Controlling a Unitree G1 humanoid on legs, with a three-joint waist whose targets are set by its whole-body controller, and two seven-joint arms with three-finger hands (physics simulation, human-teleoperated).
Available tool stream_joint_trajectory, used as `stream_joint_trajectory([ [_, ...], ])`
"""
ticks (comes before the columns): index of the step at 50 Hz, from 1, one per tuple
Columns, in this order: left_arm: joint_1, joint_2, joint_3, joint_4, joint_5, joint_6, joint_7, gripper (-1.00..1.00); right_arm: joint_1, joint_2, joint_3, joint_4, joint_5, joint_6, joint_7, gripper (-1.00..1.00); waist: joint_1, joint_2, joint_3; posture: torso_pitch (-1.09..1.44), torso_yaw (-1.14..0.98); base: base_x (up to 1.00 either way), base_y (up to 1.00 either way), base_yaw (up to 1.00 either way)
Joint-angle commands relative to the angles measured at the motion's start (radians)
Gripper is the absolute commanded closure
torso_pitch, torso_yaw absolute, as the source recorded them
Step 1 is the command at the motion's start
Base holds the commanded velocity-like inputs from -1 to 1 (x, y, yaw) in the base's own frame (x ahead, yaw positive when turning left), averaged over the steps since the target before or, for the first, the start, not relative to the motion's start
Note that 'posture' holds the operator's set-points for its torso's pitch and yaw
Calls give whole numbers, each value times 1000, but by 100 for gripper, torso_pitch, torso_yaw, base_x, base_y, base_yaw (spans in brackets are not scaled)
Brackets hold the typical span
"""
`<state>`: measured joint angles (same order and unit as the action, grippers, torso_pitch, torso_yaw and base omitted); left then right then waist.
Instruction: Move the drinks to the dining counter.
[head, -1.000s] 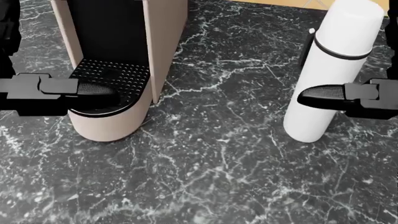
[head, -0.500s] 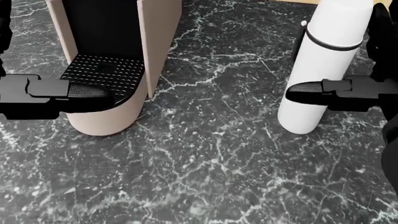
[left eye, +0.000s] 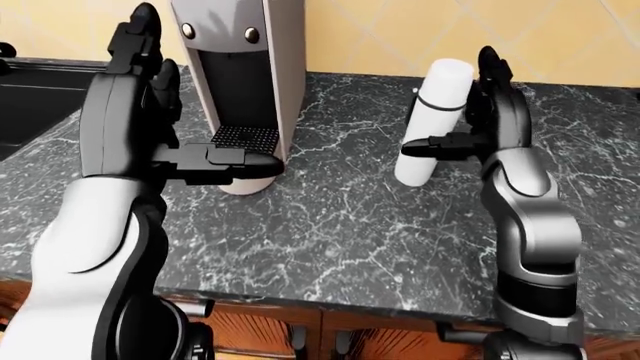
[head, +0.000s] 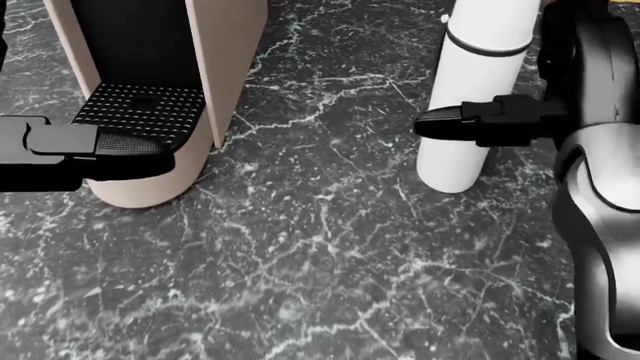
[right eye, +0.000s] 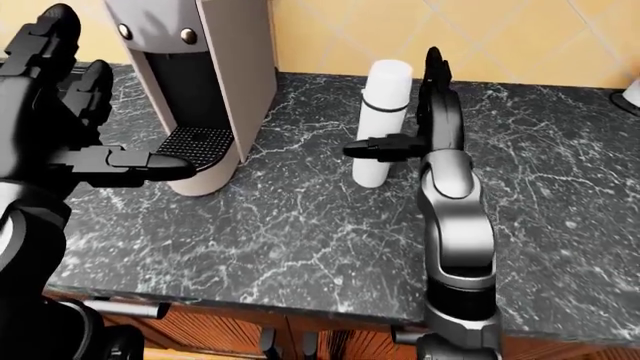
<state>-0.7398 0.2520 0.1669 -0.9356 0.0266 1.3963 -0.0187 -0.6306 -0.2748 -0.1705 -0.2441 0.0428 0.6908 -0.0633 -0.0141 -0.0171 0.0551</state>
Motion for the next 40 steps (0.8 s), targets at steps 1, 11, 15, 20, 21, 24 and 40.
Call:
stream_joint_trajectory([
  [1, -26, 8, 6, -14, 2, -29, 6, -100, -40, 4, 3, 3, -19, -51, 2, -100, 5, 2, -19, 0, 0, 0, 0, 0],
  [11, -20, 8, 3, -9, -5, -36, 13, -100, -97, 38, 29, 168, -51, -134, 0, -100, 4, 5, -22, 0, 0, 0, 0, 0],
  [15, -15, 10, 9, -7, -7, -42, 12, -100, -115, 43, 33, 195, -51, -142, -4, -100, 4, 5, -23, 0, 0, 0, 0, 0],
  [20, -13, 11, 9, -9, -9, -41, 13, -100, -107, 43, 30, 187, -45, -141, 0, -39, 5, 5, -23, 0, 0, 0, 0, 0],
  [21, -14, 10, 8, -9, -9, -41, 15, -100, -106, 43, 29, 190, -44, -146, 1, -13, 6, 5, -23, 0, 0, 0, 0, 0],
  [24, -16, 11, 7, -9, -10, -39, 16, -100, -104, 41, 28, 191, -42, -149, 2, 6, 6, 5, -23, 0, 0, 0, 0, 0],
  [40, -27, 18, 10, -19, -14, -20, 15, -100, -117, 7, 14, 37, -31, -17, 18, 100, 9, 2, -21, 0, 0, 0, 0, 0],
])
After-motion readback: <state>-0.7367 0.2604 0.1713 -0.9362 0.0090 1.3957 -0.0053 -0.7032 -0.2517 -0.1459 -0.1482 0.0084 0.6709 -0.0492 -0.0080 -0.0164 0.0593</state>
